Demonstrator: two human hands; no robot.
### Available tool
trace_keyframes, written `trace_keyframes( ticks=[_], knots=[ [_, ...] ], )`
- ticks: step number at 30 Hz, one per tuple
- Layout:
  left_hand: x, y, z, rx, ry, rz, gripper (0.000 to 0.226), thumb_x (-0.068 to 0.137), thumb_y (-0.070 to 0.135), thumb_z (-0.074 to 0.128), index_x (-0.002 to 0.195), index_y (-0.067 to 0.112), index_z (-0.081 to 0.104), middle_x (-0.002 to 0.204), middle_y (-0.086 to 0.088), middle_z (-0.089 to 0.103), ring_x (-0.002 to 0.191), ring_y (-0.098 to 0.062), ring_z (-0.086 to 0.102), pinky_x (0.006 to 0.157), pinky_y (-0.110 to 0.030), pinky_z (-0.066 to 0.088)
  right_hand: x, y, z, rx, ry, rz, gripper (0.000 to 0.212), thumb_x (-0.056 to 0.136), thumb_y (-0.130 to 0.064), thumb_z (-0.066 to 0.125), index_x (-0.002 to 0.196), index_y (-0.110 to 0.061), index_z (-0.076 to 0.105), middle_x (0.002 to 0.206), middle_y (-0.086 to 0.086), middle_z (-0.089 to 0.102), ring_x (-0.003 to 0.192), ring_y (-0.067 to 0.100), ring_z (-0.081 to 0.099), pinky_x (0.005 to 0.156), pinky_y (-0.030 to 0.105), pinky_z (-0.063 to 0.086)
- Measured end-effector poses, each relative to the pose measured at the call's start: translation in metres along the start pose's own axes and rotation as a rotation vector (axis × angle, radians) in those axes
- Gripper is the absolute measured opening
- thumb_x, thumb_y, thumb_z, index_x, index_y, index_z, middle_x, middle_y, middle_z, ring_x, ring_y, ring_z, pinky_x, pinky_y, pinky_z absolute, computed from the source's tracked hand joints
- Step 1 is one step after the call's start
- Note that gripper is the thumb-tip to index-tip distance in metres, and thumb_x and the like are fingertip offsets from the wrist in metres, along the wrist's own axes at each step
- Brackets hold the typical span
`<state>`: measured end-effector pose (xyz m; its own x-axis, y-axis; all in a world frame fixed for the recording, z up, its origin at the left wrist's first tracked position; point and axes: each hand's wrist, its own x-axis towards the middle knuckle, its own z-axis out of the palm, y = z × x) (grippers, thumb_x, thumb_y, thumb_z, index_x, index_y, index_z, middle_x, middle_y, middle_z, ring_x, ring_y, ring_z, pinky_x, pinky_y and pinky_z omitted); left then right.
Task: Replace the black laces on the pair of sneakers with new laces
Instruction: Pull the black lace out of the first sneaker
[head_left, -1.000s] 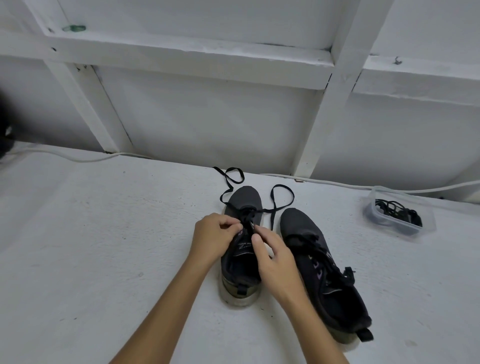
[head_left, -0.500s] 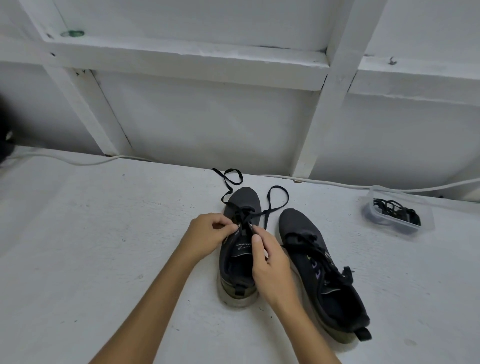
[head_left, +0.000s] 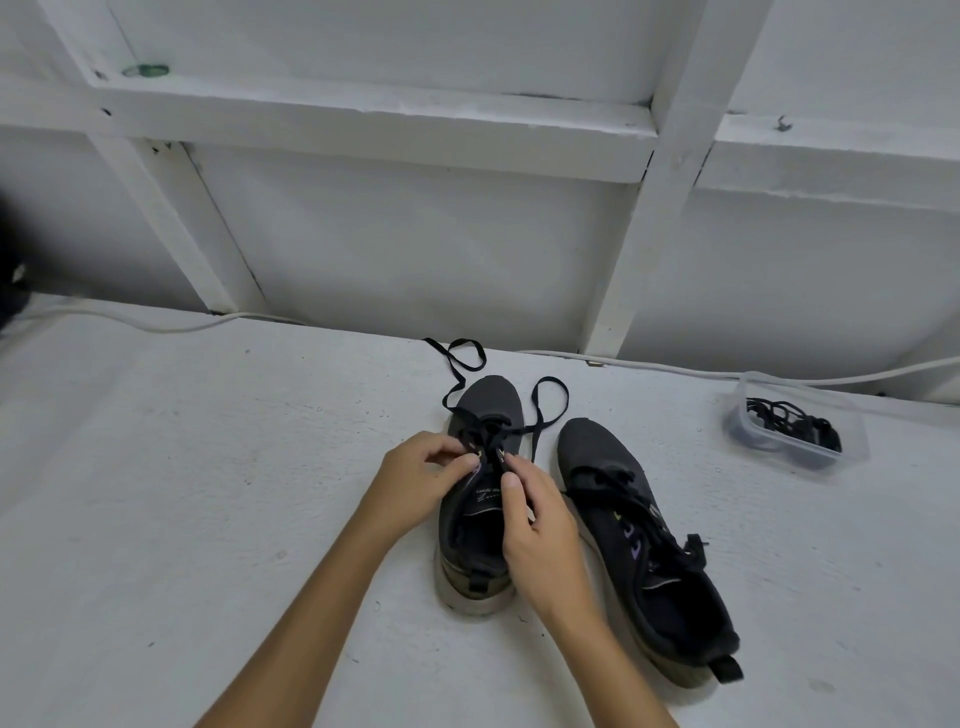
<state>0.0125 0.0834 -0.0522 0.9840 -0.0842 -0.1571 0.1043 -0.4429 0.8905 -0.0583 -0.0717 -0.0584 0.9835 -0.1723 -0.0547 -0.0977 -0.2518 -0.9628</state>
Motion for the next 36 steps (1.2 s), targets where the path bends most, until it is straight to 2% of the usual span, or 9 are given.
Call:
trace_keyframes(
  ticks=[5,9,14,18,21,23,27,31,36],
  knots=[
    [0.004,0.008,0.001,-0.025,0.074,-0.004,0.012,0.100,0.024,0.054,0.094,0.025,0.063,0.090,0.009,0.071,0.083,0.001,0.066,0.074,-0.013,0.048,-0.001,0.000,0.000,0.001,-0.002,0.007,0.033,0.105,-0.034,0.047,0.135,-0.031,0.060,0.136,-0.022,0.056,0.132,-0.006,0.045,0.115,0.033,0.039],
    [0.007,0.008,-0.005,0.038,-0.054,-0.050,0.008,0.091,0.034,0.068,0.094,0.027,0.070,0.094,0.011,0.071,0.091,-0.002,0.064,0.080,-0.021,0.050,-0.001,0.000,0.000,0.003,0.000,0.005,0.032,0.105,-0.034,0.047,0.134,-0.031,0.061,0.135,-0.023,0.056,0.131,-0.006,0.046,0.114,0.032,0.040],
    [0.009,0.013,-0.004,0.198,0.035,0.090,0.008,0.097,0.027,0.060,0.095,0.023,0.067,0.088,0.012,0.072,0.082,0.002,0.065,0.073,-0.017,0.046,-0.001,-0.001,-0.001,0.008,-0.001,0.016,0.032,0.105,-0.034,0.047,0.134,-0.032,0.060,0.136,-0.022,0.056,0.131,-0.007,0.045,0.113,0.027,0.039],
    [0.011,0.017,-0.009,-0.090,0.102,-0.111,0.017,0.106,0.025,0.038,0.106,0.017,0.052,0.089,0.003,0.073,0.079,-0.004,0.071,0.072,-0.026,0.056,-0.002,-0.002,-0.001,0.006,0.000,0.003,0.028,0.105,-0.032,0.048,0.130,-0.035,0.061,0.132,-0.024,0.057,0.128,-0.009,0.047,0.110,0.020,0.039],
    [0.009,0.008,-0.005,-0.130,-0.011,-0.123,0.014,0.101,0.034,0.052,0.105,0.024,0.061,0.096,0.009,0.072,0.095,-0.007,0.068,0.083,-0.031,0.055,-0.002,-0.002,0.000,0.011,-0.003,0.006,0.027,0.106,-0.032,0.048,0.129,-0.037,0.060,0.133,-0.025,0.056,0.128,-0.010,0.045,0.110,0.017,0.037],
    [0.003,0.003,-0.002,-0.096,-0.058,-0.090,0.010,0.094,0.038,0.064,0.098,0.030,0.069,0.095,0.014,0.071,0.091,-0.001,0.065,0.081,-0.026,0.053,-0.001,-0.001,0.000,0.011,0.003,0.000,0.028,0.105,-0.031,0.048,0.130,-0.033,0.061,0.134,-0.023,0.056,0.129,-0.008,0.046,0.111,0.019,0.037],
    [0.008,0.001,-0.003,-0.099,0.062,-0.043,0.009,0.095,0.026,0.064,0.088,0.026,0.070,0.082,0.012,0.071,0.077,-0.002,0.065,0.069,-0.027,0.051,-0.001,0.001,0.001,0.003,0.010,0.000,0.031,0.106,-0.030,0.047,0.133,-0.028,0.062,0.135,-0.019,0.058,0.130,-0.005,0.047,0.113,0.024,0.038],
    [0.018,0.005,-0.014,-0.528,0.288,-0.253,0.012,0.101,0.019,0.052,0.094,0.017,0.061,0.098,-0.004,0.066,0.085,-0.013,0.063,0.065,-0.028,0.047,-0.001,0.002,0.001,-0.017,-0.001,0.032,0.033,0.106,-0.032,0.045,0.135,-0.030,0.061,0.140,-0.018,0.056,0.133,-0.008,0.043,0.117,0.025,0.034],
    [-0.001,0.001,-0.007,-0.246,-0.094,-0.164,0.017,0.095,0.040,0.063,0.096,0.026,0.074,0.098,0.006,0.073,0.090,-0.010,0.066,0.073,-0.025,0.050,-0.001,0.002,0.002,-0.017,0.010,0.025,0.032,0.106,-0.032,0.046,0.135,-0.030,0.061,0.140,-0.018,0.055,0.133,-0.008,0.043,0.117,0.024,0.033]
  ],
)
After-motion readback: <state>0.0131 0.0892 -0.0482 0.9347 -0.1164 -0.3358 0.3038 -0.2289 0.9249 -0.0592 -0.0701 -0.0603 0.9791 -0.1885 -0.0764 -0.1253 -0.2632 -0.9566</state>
